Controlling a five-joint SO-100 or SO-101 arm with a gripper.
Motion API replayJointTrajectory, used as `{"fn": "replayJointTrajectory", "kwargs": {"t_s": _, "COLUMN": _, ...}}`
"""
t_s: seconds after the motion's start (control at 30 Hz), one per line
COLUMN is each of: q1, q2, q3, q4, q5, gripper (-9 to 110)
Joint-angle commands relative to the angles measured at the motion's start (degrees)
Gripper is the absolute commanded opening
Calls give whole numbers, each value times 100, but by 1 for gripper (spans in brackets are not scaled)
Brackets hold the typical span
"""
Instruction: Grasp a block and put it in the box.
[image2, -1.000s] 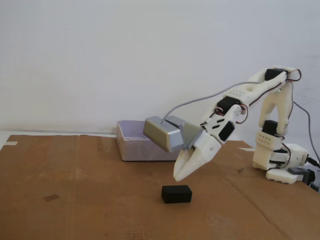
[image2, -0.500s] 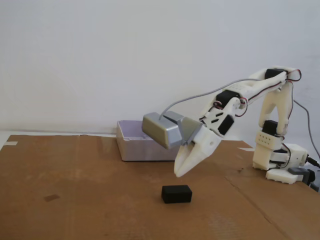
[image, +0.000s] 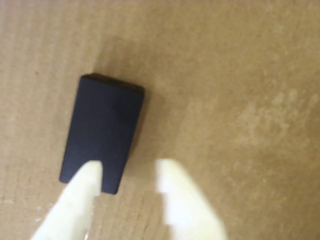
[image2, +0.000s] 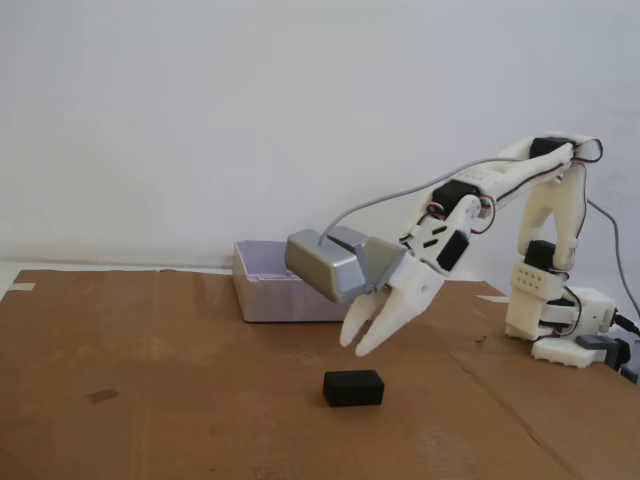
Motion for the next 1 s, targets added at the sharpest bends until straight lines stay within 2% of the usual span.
{"fn": "replayJointTrajectory", "kwargs": {"t_s": 0.0, "q1": -123, "q2": 554, "q3": -615, "q4": -35, "q5": -44, "gripper": 24}}
{"fn": "replayJointTrajectory", "kwargs": {"t_s": 0.13, "q1": -149, "q2": 686, "q3": -483, "q4": -26, "q5": -44, "gripper": 26}}
{"fn": "replayJointTrajectory", "kwargs": {"t_s": 0.33, "q1": -281, "q2": 765, "q3": -334, "q4": -26, "q5": 9, "gripper": 35}}
{"fn": "replayJointTrajectory", "kwargs": {"t_s": 0.97, "q1": -606, "q2": 659, "q3": -325, "q4": -44, "q5": 158, "gripper": 35}}
